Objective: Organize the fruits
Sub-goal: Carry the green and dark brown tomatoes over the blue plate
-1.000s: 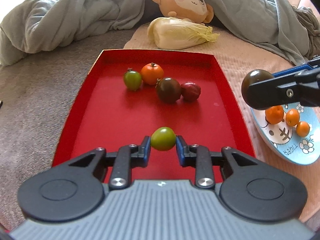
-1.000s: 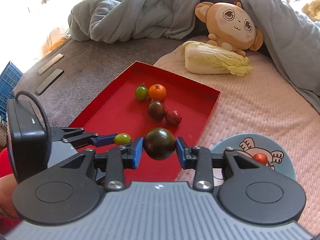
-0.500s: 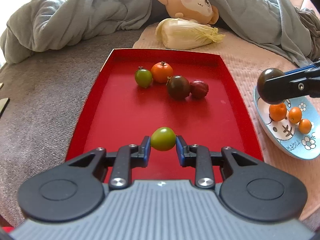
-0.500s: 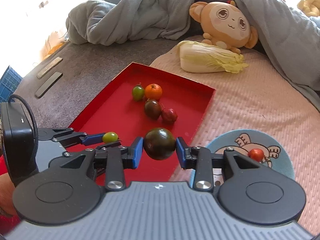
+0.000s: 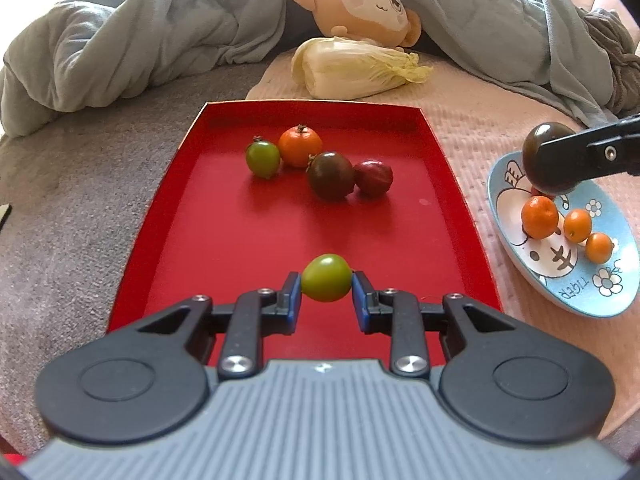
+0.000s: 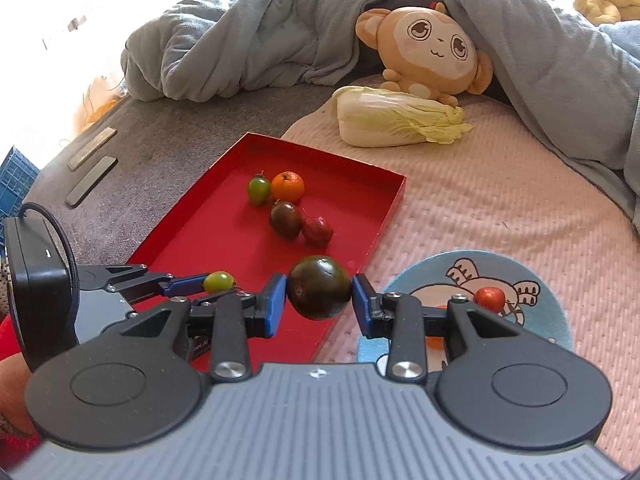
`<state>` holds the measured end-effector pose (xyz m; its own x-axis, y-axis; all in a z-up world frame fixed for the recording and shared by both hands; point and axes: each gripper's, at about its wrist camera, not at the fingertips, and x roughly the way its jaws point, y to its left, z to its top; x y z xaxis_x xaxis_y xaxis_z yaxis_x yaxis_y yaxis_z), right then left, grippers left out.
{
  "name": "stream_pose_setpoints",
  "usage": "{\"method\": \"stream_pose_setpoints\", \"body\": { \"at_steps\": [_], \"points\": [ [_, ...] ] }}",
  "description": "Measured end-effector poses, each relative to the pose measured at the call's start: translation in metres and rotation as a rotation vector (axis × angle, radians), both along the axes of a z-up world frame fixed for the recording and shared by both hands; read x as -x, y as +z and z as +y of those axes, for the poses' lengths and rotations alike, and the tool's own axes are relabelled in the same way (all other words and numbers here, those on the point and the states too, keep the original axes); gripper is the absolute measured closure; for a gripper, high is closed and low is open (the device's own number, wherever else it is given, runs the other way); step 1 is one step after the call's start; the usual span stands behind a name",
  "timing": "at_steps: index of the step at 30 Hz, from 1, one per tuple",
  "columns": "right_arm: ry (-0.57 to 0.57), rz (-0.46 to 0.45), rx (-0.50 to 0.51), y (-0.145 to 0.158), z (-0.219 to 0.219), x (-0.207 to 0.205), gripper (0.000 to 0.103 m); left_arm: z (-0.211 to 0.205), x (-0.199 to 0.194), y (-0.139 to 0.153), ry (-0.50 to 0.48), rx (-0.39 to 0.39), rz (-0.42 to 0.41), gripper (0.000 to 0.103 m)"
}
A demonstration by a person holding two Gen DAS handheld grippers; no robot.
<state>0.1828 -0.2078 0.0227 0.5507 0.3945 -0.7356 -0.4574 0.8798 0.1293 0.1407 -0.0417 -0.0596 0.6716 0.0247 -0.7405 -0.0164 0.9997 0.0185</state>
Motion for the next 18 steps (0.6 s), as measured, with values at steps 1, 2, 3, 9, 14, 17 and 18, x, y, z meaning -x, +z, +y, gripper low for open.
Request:
{"method": "stream_pose_setpoints", "body": {
  "at_steps": [1, 2, 3, 9, 14, 17, 18],
  "points": [
    [0.0, 0.0, 0.0, 0.0, 0.0, 0.0, 0.061, 0.0, 0.0, 0.0, 0.0, 0.0, -0.001, 0.073],
    [-0.001, 0.0, -0.001, 0.0, -0.001, 0.0, 0.061, -0.001, 0.0, 0.001, -0.001, 0.002, -0.001, 0.073],
    [-0.003, -0.001, -0.002, 0.001, -0.002, 0.0, 0.061, -0.001, 0.0, 0.001, -0.002, 0.003, -0.002, 0.073],
    [-0.015, 0.0, -0.002, 0.001, -0.005, 0.001, 0.061, -0.003, 0.001, 0.005, -0.008, 0.007, -0.011, 0.073],
    [-0.025, -0.002, -0.006, 0.002, -0.009, 0.002, 0.061, -0.007, 0.0, 0.009, -0.017, 0.007, -0.02, 0.073],
    [-0.032, -0.003, -0.009, 0.002, -0.013, 0.003, 0.061, -0.01, 0.0, 0.01, -0.024, 0.007, -0.024, 0.073],
    [-0.034, -0.003, -0.01, 0.003, -0.014, 0.004, 0.061, -0.012, 0.0, 0.011, -0.027, 0.007, -0.025, 0.073]
  ]
}}
